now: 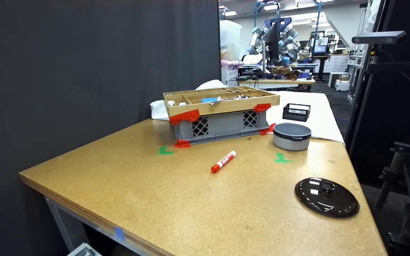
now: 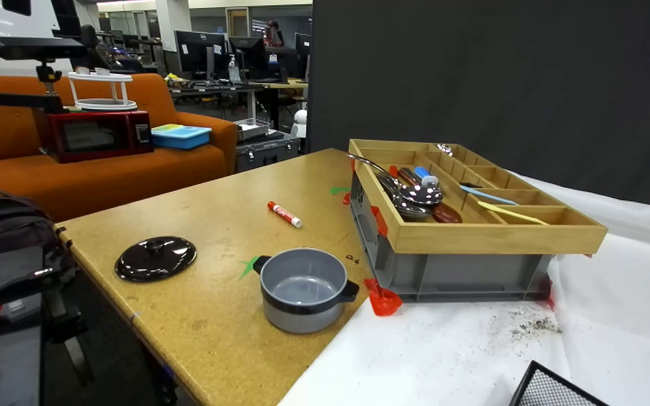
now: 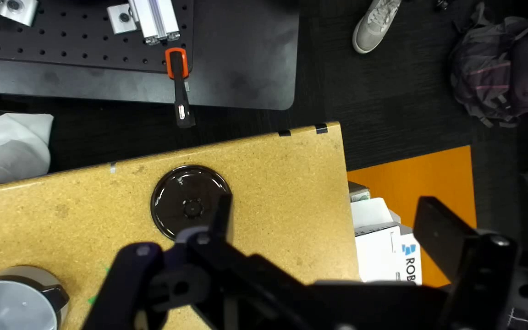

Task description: Remove the spoon from the crate and put it on the table

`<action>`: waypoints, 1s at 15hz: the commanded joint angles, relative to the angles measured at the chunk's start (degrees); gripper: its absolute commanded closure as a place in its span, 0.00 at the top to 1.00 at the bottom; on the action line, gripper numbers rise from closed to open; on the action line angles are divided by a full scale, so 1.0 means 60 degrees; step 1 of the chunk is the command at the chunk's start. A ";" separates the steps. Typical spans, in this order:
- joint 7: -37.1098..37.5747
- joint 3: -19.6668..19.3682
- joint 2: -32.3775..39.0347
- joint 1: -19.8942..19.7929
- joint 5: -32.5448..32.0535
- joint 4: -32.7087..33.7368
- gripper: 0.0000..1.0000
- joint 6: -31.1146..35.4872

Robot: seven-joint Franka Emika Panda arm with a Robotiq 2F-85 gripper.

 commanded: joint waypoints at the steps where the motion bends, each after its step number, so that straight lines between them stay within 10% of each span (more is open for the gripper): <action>1: 0.0015 0.0125 0.0048 -0.0207 0.0201 0.0046 1.00 0.0039; 9: 0.2801 0.0697 0.1303 -0.0954 0.1155 0.0439 1.00 0.3986; 15: 0.6488 0.1689 0.2689 -0.2046 -0.1410 0.1564 1.00 0.6520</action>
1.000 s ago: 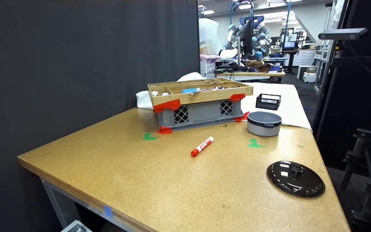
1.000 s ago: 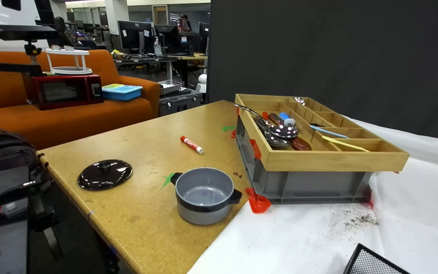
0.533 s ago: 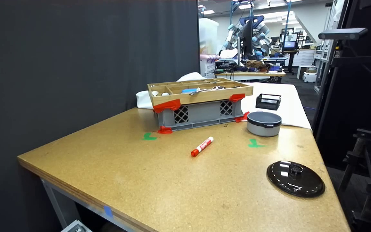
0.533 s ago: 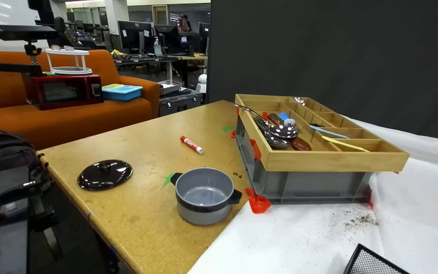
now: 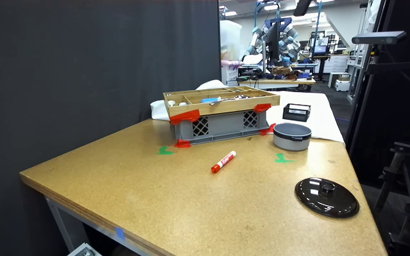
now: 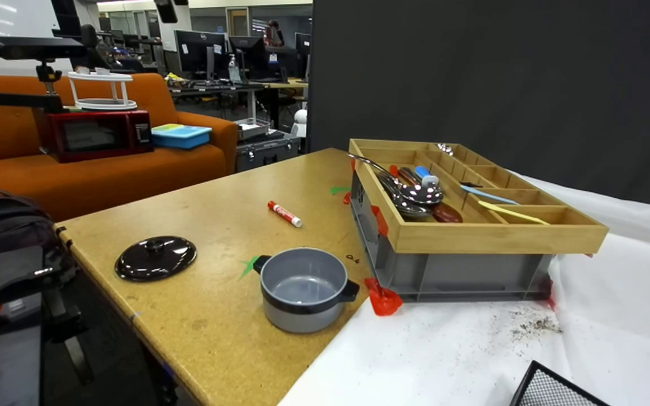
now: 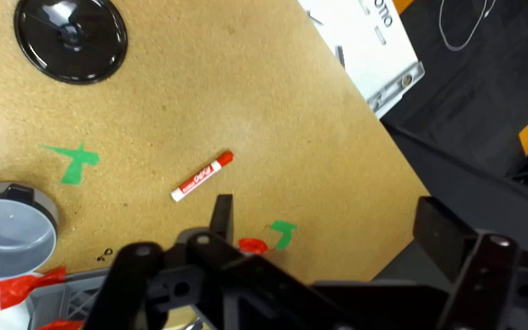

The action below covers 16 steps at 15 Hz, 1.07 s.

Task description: Remove the spoon from the crate and put it on the table

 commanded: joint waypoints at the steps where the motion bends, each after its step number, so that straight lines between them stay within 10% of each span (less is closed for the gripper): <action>1: 0.2263 0.0509 0.0533 -0.0967 -0.1808 0.0675 1.00 0.0470; 10: 0.3272 0.0254 0.0681 -0.0816 -0.2350 0.0747 1.00 0.0349; 16: 0.7128 0.0120 0.2400 -0.1979 -0.4542 0.1975 1.00 -0.0188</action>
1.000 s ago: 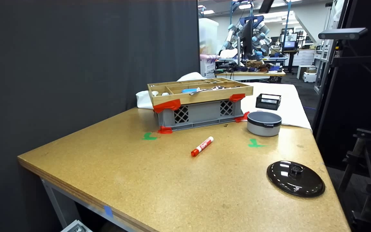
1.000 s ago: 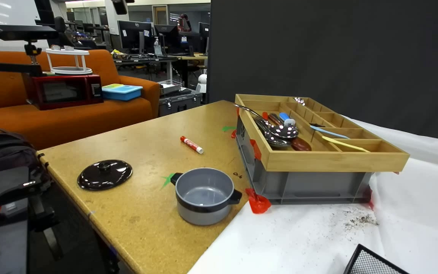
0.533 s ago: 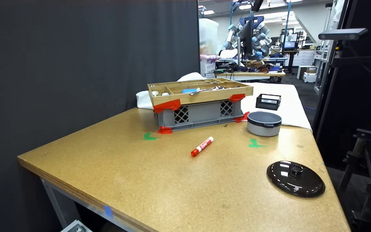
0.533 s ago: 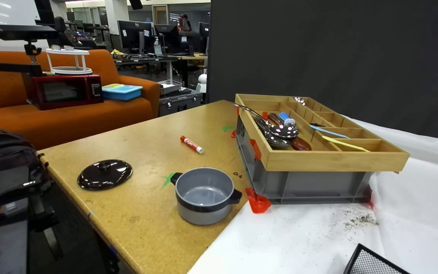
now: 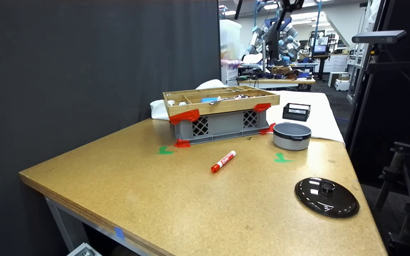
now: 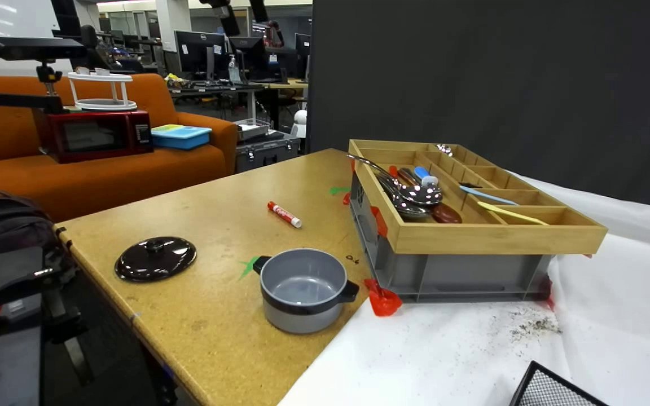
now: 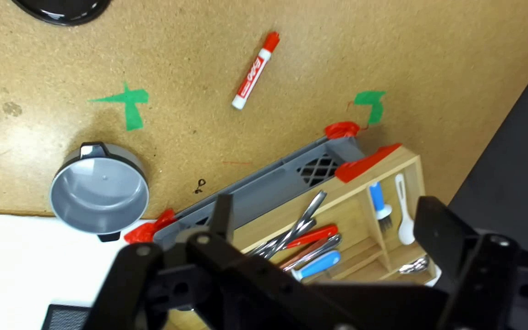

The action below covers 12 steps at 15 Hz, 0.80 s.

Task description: Remove the spoon from the crate and put it on the table

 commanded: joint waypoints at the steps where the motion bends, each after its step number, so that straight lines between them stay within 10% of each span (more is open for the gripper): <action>1: 0.2357 -0.0161 0.1151 -0.0303 -0.1525 0.1192 1.00 -0.0719; 5: 0.4467 -0.0877 0.2581 0.0083 -0.2733 0.2796 1.00 -0.2206; 12: 0.4035 -0.2479 0.4532 0.0225 0.0473 0.4760 1.00 -0.3120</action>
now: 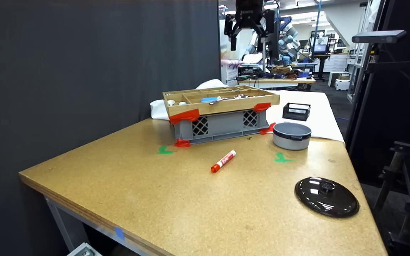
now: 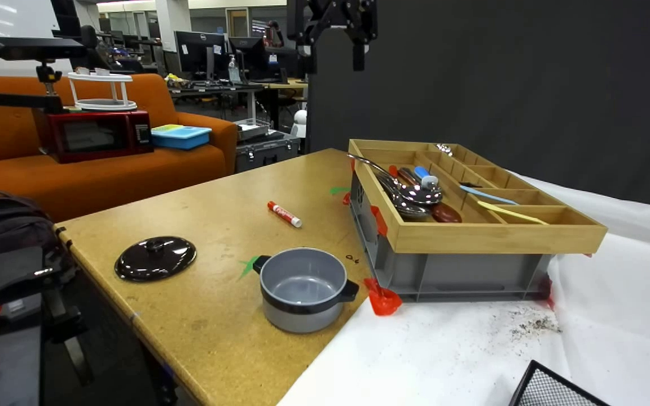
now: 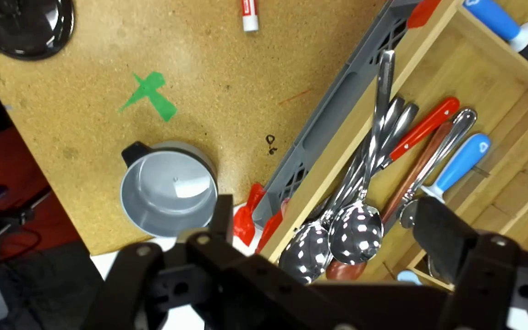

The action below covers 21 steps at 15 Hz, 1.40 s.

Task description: Remove the spoon from the crate and put it on the table

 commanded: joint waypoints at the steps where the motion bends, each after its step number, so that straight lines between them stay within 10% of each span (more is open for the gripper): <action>1: -0.0106 -0.0594 0.0848 0.0156 0.1799 0.0858 1.00 -0.0265; 10: -0.1432 -0.1022 0.2402 -0.0030 0.4713 0.1253 1.00 0.1314; 21: -0.2187 -0.1488 0.2634 0.0103 0.4432 0.1394 1.00 0.1666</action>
